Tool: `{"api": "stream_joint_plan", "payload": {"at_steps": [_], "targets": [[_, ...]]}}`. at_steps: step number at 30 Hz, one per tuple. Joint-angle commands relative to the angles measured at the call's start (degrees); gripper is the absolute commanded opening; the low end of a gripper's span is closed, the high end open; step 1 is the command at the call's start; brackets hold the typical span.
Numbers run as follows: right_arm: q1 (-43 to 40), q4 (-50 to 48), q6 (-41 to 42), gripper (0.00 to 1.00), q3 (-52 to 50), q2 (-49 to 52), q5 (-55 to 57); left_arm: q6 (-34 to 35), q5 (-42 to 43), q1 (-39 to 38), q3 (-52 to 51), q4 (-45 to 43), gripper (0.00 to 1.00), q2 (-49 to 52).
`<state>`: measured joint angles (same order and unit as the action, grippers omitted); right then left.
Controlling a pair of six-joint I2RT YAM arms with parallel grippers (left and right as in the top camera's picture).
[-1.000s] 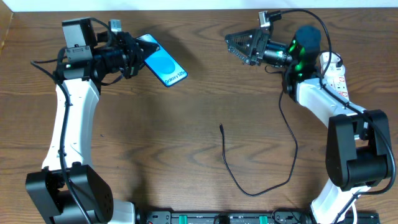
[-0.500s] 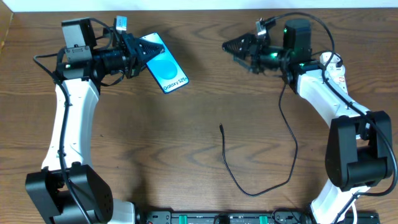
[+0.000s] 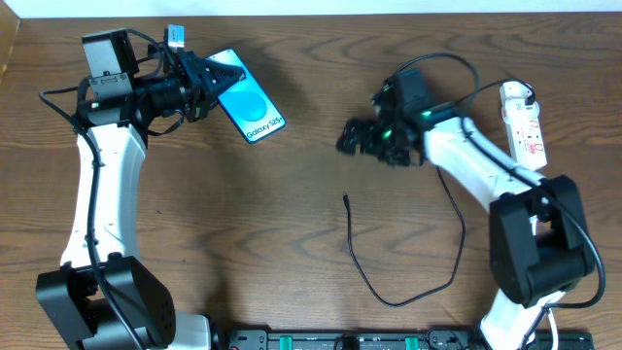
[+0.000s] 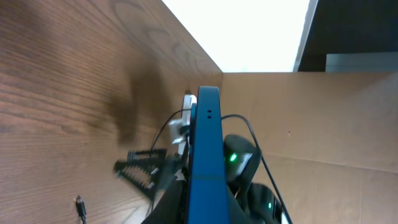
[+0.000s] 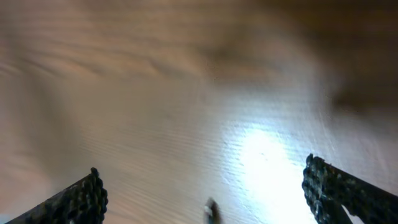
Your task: Plug charger to phone and switch on socket
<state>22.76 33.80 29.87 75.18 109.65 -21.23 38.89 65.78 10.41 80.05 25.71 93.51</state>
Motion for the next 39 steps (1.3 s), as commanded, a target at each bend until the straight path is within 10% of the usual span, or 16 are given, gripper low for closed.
{"api": "stream_joint_plan", "payload": {"at_steps": [1, 18, 30, 35, 39], "targets": [[4.55, 3.61, -2.93, 0.99, 0.52, -0.76, 11.54, -0.76, 1.05, 0.17, 0.04, -0.04, 0.07, -1.05], [16.0, 11.8, 5.27, 0.98, -1.68, -0.74, 20.24, -0.76, 1.05, 0.17, 0.04, -0.02, 0.07, -1.05], [16.94, 10.4, 5.25, 0.77, -3.48, 0.52, 19.52, -0.76, 1.07, 0.17, 0.04, -0.02, 0.08, -1.05], [16.92, 9.86, 5.22, 0.34, -3.39, 1.92, 18.08, -0.76, 1.07, 0.17, 0.04, -0.02, 0.08, -1.05], [17.0, 9.88, 5.2, 0.21, -3.39, 1.99, 18.08, -0.74, 1.07, 0.17, 0.04, -0.04, 0.08, -1.05]]}}
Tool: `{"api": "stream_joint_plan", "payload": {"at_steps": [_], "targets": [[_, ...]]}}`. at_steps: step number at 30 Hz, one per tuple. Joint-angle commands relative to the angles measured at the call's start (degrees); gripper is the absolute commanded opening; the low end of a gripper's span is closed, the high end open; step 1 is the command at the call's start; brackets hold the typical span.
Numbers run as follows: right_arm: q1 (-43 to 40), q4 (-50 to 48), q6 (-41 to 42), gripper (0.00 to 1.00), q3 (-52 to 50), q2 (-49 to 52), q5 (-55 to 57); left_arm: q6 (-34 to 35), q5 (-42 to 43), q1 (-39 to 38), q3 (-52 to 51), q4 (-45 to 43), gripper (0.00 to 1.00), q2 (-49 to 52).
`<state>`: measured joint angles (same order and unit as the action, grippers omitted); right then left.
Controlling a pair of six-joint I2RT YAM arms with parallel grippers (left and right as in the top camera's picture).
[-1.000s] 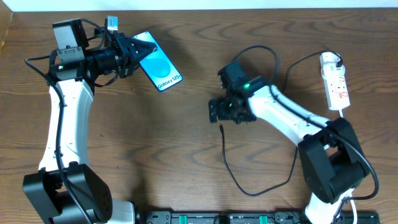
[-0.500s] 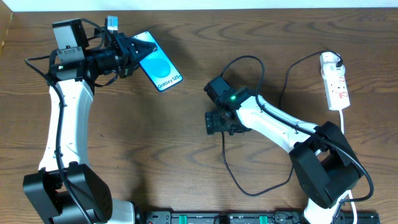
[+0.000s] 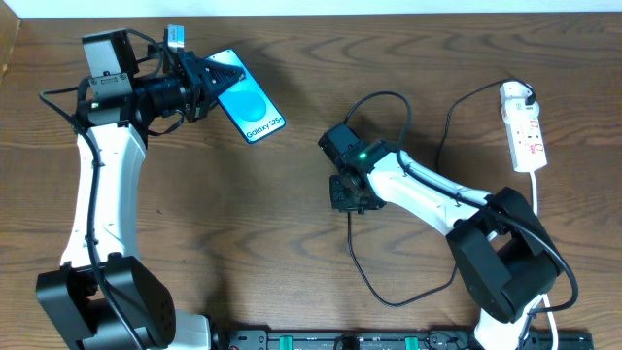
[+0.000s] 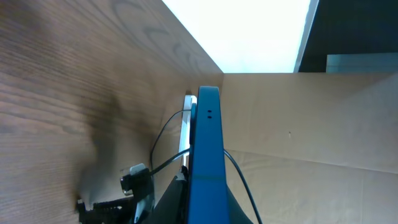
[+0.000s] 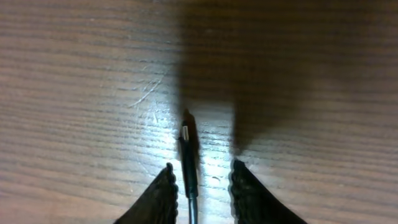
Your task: Plug charger to phone and switch on socket
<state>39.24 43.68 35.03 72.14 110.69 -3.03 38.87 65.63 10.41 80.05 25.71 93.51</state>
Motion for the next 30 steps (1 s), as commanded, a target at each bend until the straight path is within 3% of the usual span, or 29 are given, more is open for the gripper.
{"api": "stream_joint_plan", "payload": {"at_steps": [1, 6, 13, 17, 19, 27, 30], "targets": [[0.59, 0.02, 0.04, 0.21, -0.35, 0.98, -0.13, -0.72, 1.22, 0.17, 0.04, -0.04, 0.08, -1.05], [0.94, -0.02, 0.02, 0.26, -0.31, 2.03, -0.5, -0.72, 1.22, 0.17, 0.04, -0.04, 0.07, -1.05], [0.94, 0.04, -0.42, 0.24, -0.09, 2.58, -1.18, -0.74, 1.2, 0.2, 0.04, -0.04, 0.08, -1.05], [0.98, 0.02, -0.42, 0.14, -0.09, 2.58, -1.18, -0.74, 1.2, 0.2, 0.04, -0.04, 0.08, -1.05], [0.98, -0.04, -0.42, 0.01, -0.09, 2.58, -1.16, -0.74, 1.2, 0.2, 0.04, -0.07, 0.07, -1.05], [-1.01, 0.83, -3.1, 0.01, 2.64, 2.45, -2.84, -0.74, 1.2, 0.2, 0.04, -0.07, 0.08, -1.05], [-3.76, -1.03, -8.66, 0.01, 4.02, 2.34, -11.93, -0.72, 1.2, 0.17, 0.04, -0.09, 0.08, -1.05]]}}
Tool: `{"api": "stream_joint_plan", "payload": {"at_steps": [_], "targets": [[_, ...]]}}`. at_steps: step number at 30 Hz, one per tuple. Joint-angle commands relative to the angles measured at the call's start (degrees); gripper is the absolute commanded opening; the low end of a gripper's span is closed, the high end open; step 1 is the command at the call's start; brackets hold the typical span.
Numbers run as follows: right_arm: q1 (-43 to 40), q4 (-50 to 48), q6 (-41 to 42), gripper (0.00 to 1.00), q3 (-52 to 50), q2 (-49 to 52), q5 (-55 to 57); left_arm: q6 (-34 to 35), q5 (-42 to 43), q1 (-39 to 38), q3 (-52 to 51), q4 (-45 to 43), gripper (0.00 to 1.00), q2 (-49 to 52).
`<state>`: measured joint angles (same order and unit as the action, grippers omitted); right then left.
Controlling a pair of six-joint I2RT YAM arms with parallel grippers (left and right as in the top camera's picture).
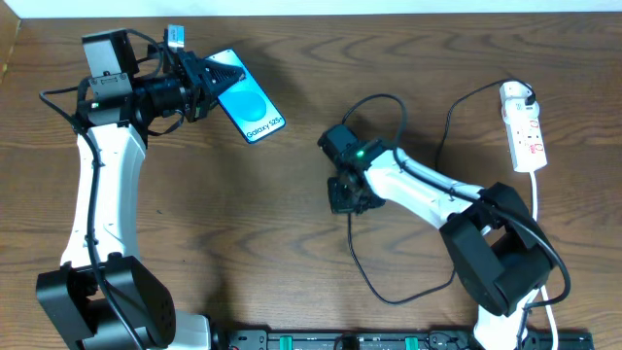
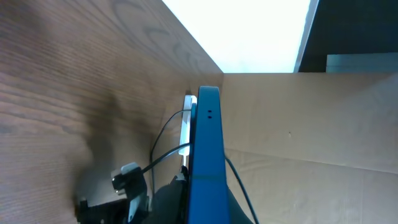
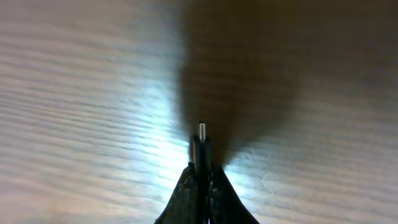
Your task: Plug charger to phone and switch on socket
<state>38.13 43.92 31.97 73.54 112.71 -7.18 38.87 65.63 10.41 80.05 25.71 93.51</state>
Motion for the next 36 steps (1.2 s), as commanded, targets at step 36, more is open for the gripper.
{"api": "stream_joint_plan", "payload": {"at_steps": [36], "targets": [[-14.93, -85.18, 25.18, 0.01, 2.91, 0.33, -81.61, 15.89, 2.1, -3.67, 0.04, -34.88, 0.07, -1.05]]}}
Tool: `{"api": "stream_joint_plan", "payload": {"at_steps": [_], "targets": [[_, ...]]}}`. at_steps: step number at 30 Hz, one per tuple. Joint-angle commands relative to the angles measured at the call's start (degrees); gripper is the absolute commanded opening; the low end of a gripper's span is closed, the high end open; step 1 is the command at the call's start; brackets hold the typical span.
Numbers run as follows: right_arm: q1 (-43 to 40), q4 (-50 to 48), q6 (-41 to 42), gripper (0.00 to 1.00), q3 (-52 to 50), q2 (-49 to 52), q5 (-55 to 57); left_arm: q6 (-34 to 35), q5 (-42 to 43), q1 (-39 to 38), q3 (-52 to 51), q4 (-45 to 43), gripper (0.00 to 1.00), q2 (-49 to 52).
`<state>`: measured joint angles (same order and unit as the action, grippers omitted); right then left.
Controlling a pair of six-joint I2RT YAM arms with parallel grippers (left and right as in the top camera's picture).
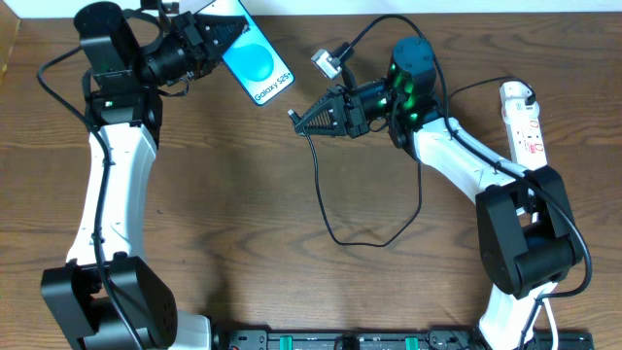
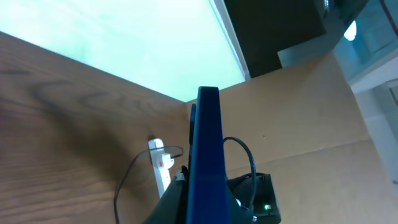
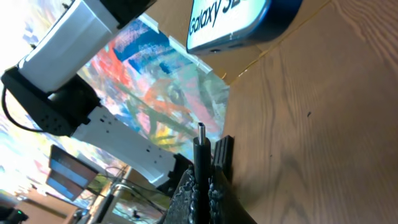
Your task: Plug charger to phone and switch on socket
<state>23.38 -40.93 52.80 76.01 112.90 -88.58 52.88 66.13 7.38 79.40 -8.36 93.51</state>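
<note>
My left gripper (image 1: 216,31) is shut on a blue Galaxy phone (image 1: 257,60), held tilted above the table's far left; the left wrist view shows it edge-on (image 2: 207,155). The right gripper (image 1: 303,119) is shut on the black charger plug (image 1: 291,114), lifted and pointing left toward the phone's lower end, a short gap away. In the right wrist view the plug tip (image 3: 201,130) stands below the phone's end (image 3: 239,22). The black cable (image 1: 330,209) trails down to the table. The white socket strip (image 1: 522,126) lies at the right edge.
Brown wooden table (image 1: 224,233). A cable loop lies on it near the centre (image 1: 374,238). A black rail (image 1: 340,340) runs along the front edge. A white wall strip borders the far edge.
The right gripper, then low on the table centre with the plug, is now raised and up near the phone. The left gripper has lifted and swung the phone further back and right.
The right gripper was open above the table right of the phone while the left held the phone. Then it stood over the plug on the table, fingers either side. Then it was shut on the plug. Now plug and phone are held close together in the air.
</note>
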Motion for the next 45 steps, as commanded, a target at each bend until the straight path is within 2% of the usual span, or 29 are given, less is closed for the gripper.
{"api": "stream_joint_plan", "payload": {"at_steps": [1, 8, 16, 45], "targets": [[-0.17, -0.31, 4.74, 0.01, 0.44, 0.13, 0.13, 1.88, 1.57, -0.96, 0.7, -0.83, 0.07, -1.05], [-0.2, -1.68, 10.82, 0.01, 0.44, 0.13, 3.87, 1.81, 1.55, -2.91, 0.7, -1.44, 0.08, -1.05], [-0.2, -11.67, 17.77, 0.01, 0.44, 0.13, 4.2, 1.77, 1.33, -2.95, 0.7, -1.44, 0.07, -1.05], [-1.07, -12.48, 17.88, 0.01, 0.44, 0.13, 3.58, 0.79, 0.74, -2.54, 0.7, -5.68, 0.07, -1.05]]}}
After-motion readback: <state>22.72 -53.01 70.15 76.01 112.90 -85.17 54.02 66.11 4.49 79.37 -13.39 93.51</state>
